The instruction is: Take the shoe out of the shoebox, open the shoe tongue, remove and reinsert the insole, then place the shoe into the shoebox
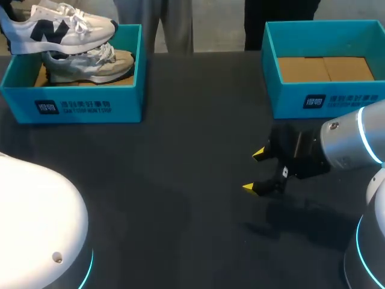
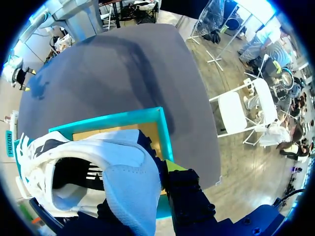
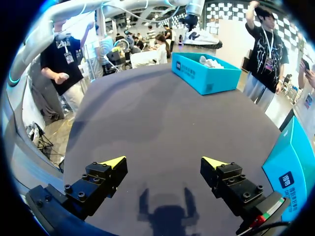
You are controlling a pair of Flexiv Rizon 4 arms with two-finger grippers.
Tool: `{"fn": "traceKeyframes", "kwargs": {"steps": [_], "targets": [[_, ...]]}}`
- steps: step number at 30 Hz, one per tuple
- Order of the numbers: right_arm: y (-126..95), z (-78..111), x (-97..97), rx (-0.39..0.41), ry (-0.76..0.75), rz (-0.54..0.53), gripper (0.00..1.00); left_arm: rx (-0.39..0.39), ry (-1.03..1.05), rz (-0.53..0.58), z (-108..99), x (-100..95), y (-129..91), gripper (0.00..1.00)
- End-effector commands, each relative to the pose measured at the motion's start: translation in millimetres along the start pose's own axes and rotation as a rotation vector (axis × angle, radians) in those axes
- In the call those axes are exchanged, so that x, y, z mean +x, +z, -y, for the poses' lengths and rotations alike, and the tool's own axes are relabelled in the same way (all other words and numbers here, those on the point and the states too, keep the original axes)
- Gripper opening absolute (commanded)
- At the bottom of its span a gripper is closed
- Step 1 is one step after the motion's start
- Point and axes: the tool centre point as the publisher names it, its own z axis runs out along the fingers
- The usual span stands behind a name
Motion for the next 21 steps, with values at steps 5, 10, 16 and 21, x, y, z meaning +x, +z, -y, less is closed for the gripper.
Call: {"fn": "traceKeyframes", "kwargs": {"steps": [5, 10, 16, 21], "targets": [[0.5, -0.2, 1.0, 0.001, 0.000, 0.002, 1.00, -0.010, 0.000, -0.004, 5.7, -1.5, -1.4, 0.00], [0.5, -0.2, 1.0, 0.001, 0.000, 0.002, 1.00, -0.010, 0.000, -0.004, 5.7, -1.5, -1.4, 0.00], [0.5, -0.2, 1.0, 0.001, 0.000, 0.002, 1.00, -0.010, 0.000, -0.004, 5.7, -1.5, -1.4, 0.00], [0.5, -0.2, 1.0, 0.001, 0.000, 0.002, 1.00, -0.013, -0.001, 0.002, 9.3, -3.8, -2.9, 0.00]]}}
